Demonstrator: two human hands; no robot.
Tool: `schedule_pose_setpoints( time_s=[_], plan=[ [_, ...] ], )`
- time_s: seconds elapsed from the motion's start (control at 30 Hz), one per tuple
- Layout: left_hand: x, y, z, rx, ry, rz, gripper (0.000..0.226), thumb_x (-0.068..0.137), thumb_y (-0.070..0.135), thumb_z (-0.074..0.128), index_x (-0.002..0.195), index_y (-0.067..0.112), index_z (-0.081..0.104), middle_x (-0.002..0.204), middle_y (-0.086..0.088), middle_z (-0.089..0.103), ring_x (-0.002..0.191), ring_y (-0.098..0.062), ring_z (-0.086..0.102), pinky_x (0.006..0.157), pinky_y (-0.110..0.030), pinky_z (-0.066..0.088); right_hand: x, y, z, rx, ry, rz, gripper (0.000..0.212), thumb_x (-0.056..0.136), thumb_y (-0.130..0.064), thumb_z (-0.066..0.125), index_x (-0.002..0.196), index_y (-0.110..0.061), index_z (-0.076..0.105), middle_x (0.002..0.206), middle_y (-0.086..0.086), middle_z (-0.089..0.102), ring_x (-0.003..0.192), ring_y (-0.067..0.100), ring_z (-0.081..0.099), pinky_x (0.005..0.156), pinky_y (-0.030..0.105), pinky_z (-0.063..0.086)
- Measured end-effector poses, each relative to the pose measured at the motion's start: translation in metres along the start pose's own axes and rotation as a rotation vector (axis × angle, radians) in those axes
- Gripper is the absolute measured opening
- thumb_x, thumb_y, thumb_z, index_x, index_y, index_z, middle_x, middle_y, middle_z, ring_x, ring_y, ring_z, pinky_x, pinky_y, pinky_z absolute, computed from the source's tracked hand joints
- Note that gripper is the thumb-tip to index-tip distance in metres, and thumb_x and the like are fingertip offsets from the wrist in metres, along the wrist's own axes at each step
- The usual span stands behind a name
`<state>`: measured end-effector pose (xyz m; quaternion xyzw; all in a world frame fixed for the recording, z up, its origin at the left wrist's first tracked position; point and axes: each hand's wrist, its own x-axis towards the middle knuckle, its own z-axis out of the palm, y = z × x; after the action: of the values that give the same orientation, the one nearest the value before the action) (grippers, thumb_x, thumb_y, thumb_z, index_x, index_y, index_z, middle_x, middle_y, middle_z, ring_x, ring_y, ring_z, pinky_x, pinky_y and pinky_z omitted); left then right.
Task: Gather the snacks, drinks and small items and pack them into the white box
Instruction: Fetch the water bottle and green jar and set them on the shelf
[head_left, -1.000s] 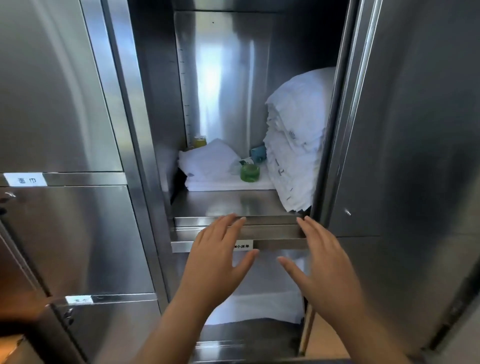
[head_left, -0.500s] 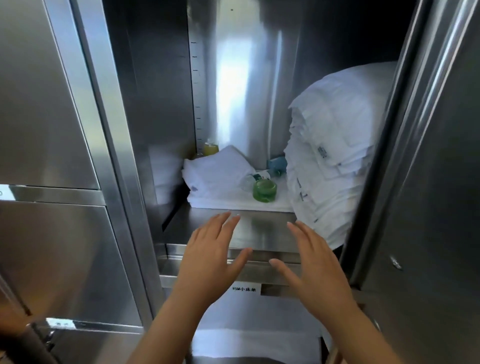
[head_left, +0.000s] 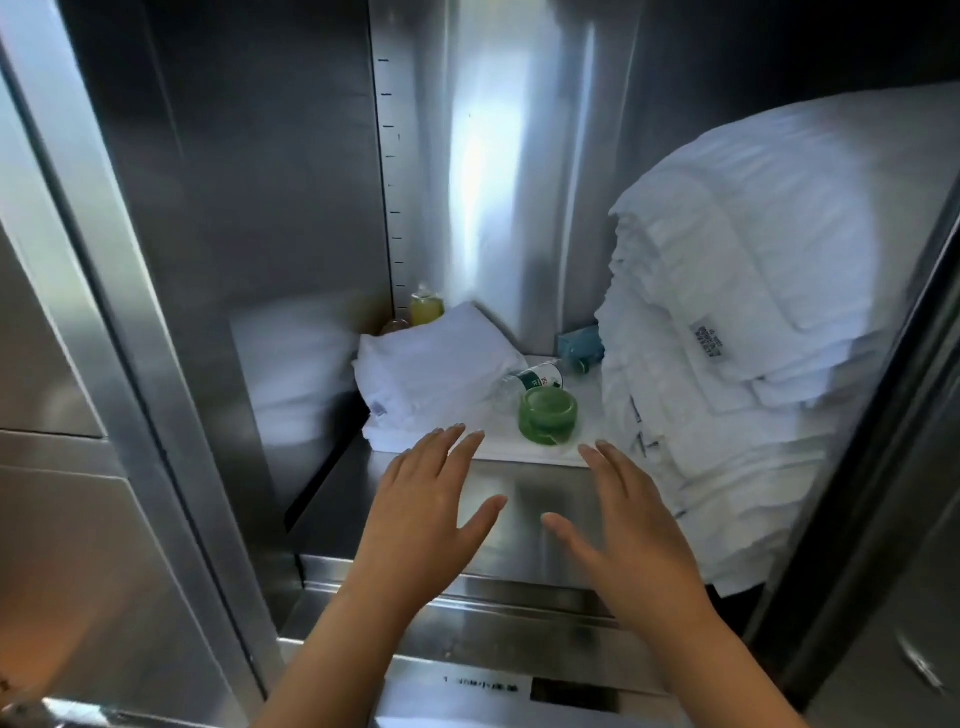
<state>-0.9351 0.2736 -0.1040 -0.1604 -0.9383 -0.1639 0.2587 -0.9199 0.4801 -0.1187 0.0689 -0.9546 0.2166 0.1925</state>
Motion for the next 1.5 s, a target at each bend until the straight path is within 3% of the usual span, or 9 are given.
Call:
schedule_pose_setpoints(
  time_s=[0.17, 0.4, 0.77, 0.9, 0.97, 1.13, 1.23, 1.4, 1.5],
  plan=[
    [0.035, -0.005, 0.036, 0.010, -0.003, -0.049, 0.061, 0.088, 0.048, 0.054, 0.141, 0.022, 0.040, 0.146, 0.000, 0.041, 0.133, -0.020, 0.038, 0.109, -0.036, 0.028, 0.043, 0.025, 0.023, 0.006, -0.042, -0.051, 0.080, 0.082, -0.070, 0.038, 0.147, -0.029, 0.016, 0.156, -0.008, 0.011, 0.141, 0.008, 0.011, 0.110, 0.022, 0.020],
    [0.097, -0.025, 0.086, 0.016, -0.017, -0.093, 0.063, 0.092, 0.049, 0.047, 0.147, 0.028, 0.025, 0.150, 0.005, 0.034, 0.136, -0.014, 0.030, 0.111, -0.029, 0.022, 0.115, 0.044, 0.064, 0.089, -0.034, -0.016, 0.073, 0.087, -0.060, 0.044, 0.147, -0.028, 0.016, 0.157, -0.003, 0.013, 0.142, 0.015, 0.017, 0.111, 0.035, 0.032],
    [0.174, -0.056, 0.179, 0.033, -0.070, -0.022, 0.060, 0.096, 0.027, 0.048, 0.149, 0.025, 0.019, 0.154, 0.000, 0.024, 0.140, -0.016, 0.023, 0.111, -0.027, 0.023, 0.175, 0.067, 0.117, -0.103, -0.140, -0.038, 0.062, 0.097, -0.044, 0.038, 0.151, -0.025, 0.011, 0.159, 0.004, 0.001, 0.146, 0.024, -0.005, 0.119, 0.035, 0.010],
    [0.191, -0.058, 0.196, 0.035, -0.074, 0.041, 0.058, 0.095, 0.014, 0.049, 0.148, 0.019, 0.024, 0.156, -0.003, 0.020, 0.144, -0.018, 0.015, 0.114, -0.029, 0.019, 0.174, 0.070, 0.122, -0.140, -0.027, -0.070, 0.062, 0.079, -0.022, 0.074, 0.134, -0.010, 0.050, 0.141, 0.017, 0.046, 0.131, 0.037, 0.041, 0.103, 0.045, 0.042],
    [0.195, -0.058, 0.202, 0.013, -0.095, 0.051, 0.059, 0.095, 0.017, 0.050, 0.148, 0.018, 0.024, 0.156, -0.002, 0.018, 0.145, -0.019, 0.012, 0.114, -0.030, 0.018, 0.175, 0.069, 0.125, -0.125, 0.044, -0.063, 0.058, 0.070, -0.017, 0.081, 0.124, -0.009, 0.061, 0.130, 0.017, 0.057, 0.121, 0.038, 0.052, 0.093, 0.047, 0.050],
    [0.198, -0.055, 0.204, -0.098, -0.044, 0.016, 0.056, 0.083, 0.013, 0.068, 0.134, 0.011, 0.047, 0.141, -0.013, 0.042, 0.131, -0.028, 0.038, 0.100, -0.034, 0.041, 0.176, 0.071, 0.126, -0.164, 0.114, -0.078, 0.052, 0.066, -0.022, 0.083, 0.113, -0.009, 0.066, 0.118, 0.016, 0.063, 0.110, 0.037, 0.059, 0.087, 0.048, 0.053],
    [0.197, -0.051, 0.203, -0.087, -0.019, 0.019, 0.058, 0.077, 0.006, 0.072, 0.130, 0.006, 0.050, 0.133, -0.015, 0.047, 0.123, -0.030, 0.042, 0.092, -0.035, 0.050, 0.176, 0.071, 0.125, -0.152, 0.137, -0.054, 0.051, 0.067, -0.024, 0.083, 0.113, -0.009, 0.065, 0.117, 0.014, 0.064, 0.109, 0.035, 0.060, 0.088, 0.048, 0.053],
    [0.180, -0.055, 0.194, -0.014, -0.018, 0.021, 0.071, 0.067, 0.001, 0.073, 0.133, 0.007, 0.049, 0.125, -0.012, 0.049, 0.113, -0.028, 0.044, 0.081, -0.032, 0.053, 0.171, 0.069, 0.124, -0.172, 0.101, -0.100, 0.058, 0.072, -0.028, 0.079, 0.123, -0.008, 0.060, 0.120, 0.014, 0.061, 0.113, 0.035, 0.057, 0.091, 0.046, 0.051],
    [0.170, -0.061, 0.187, 0.023, -0.046, 0.013, 0.072, 0.069, 0.005, 0.069, 0.136, 0.015, 0.045, 0.129, -0.007, 0.042, 0.117, -0.024, 0.039, 0.086, -0.027, 0.049, 0.173, 0.067, 0.123, -0.078, 0.091, -0.056, 0.056, 0.074, -0.033, 0.077, 0.123, -0.013, 0.059, 0.122, 0.012, 0.058, 0.114, 0.030, 0.053, 0.096, 0.041, 0.048]
  ],
)
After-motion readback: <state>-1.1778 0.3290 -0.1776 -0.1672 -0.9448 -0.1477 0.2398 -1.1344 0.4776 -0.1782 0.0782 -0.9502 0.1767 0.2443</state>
